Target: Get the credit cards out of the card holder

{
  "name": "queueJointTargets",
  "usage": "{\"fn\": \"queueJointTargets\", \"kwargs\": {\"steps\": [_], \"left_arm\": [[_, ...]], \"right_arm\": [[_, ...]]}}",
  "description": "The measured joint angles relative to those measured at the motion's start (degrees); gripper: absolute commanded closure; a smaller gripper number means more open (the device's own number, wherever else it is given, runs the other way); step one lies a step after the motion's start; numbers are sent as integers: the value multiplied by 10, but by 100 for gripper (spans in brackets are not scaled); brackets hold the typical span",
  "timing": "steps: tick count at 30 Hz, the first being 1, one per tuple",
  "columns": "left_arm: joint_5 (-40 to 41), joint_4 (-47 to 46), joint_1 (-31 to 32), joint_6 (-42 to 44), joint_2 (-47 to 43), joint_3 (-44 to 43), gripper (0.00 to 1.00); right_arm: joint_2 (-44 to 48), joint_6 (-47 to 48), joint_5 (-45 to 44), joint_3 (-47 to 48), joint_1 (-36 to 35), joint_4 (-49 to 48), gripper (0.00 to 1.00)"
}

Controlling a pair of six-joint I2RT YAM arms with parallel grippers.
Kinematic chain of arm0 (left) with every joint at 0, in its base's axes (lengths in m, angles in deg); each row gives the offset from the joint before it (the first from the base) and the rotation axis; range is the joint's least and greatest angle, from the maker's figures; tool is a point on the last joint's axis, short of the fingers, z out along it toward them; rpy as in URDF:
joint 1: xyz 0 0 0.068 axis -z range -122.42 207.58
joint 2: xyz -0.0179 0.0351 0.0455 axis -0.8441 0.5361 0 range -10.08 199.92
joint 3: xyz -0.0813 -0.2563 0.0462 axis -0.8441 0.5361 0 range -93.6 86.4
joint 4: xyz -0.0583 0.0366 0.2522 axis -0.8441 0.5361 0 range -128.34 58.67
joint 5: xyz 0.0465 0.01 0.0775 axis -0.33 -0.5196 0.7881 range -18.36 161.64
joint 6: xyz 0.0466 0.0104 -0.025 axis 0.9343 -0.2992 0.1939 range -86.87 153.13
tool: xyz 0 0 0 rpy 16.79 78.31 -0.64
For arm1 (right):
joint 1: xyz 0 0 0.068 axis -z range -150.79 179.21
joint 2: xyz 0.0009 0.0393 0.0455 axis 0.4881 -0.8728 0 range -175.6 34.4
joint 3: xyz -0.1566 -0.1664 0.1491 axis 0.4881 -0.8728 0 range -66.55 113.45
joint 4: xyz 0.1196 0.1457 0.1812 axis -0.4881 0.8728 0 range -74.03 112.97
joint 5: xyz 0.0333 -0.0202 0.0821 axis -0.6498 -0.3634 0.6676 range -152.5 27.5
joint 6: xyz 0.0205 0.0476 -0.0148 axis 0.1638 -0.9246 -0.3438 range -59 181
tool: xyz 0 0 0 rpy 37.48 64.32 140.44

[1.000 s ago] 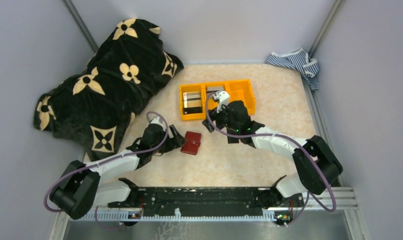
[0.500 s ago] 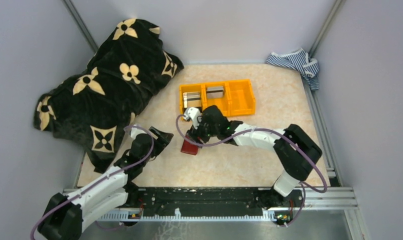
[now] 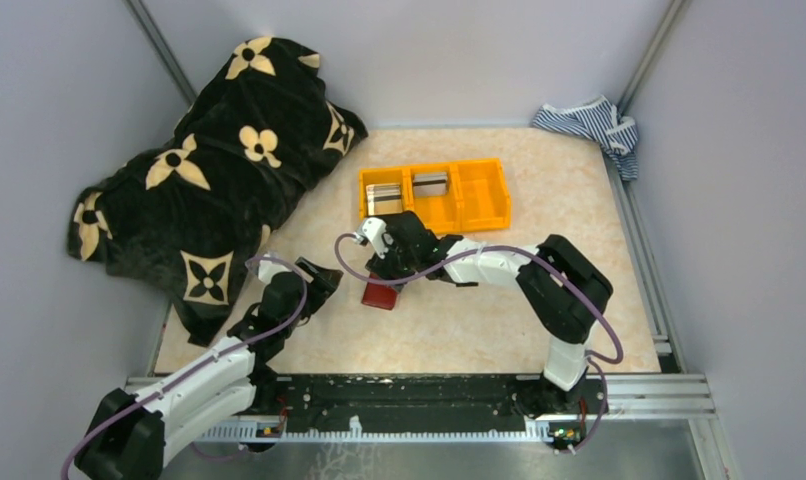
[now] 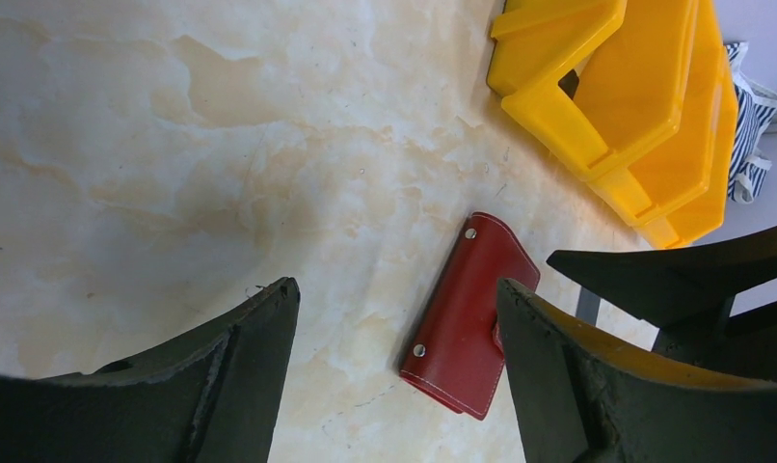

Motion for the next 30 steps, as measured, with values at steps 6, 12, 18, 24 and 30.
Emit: {"fn": "queueJointTargets", "kwargs": {"steps": [6, 12, 18, 24, 30], "left_arm": [[0, -2, 0, 2, 1, 0, 18], [0, -4, 0, 2, 15, 0, 18], [0, -5, 0, 2, 22, 0, 18], [1, -5, 0, 4, 14, 1, 18], [0, -8, 0, 7, 15, 1, 18]], "right_arm": [[2, -1, -7, -1, -2, 3, 43], [13, -3, -27, -1, -18, 1, 43], [13, -3, -29, -1, -35, 2, 43], [13, -12, -33, -2, -37, 1, 44], [13, -19, -36, -18, -37, 3, 44]]}}
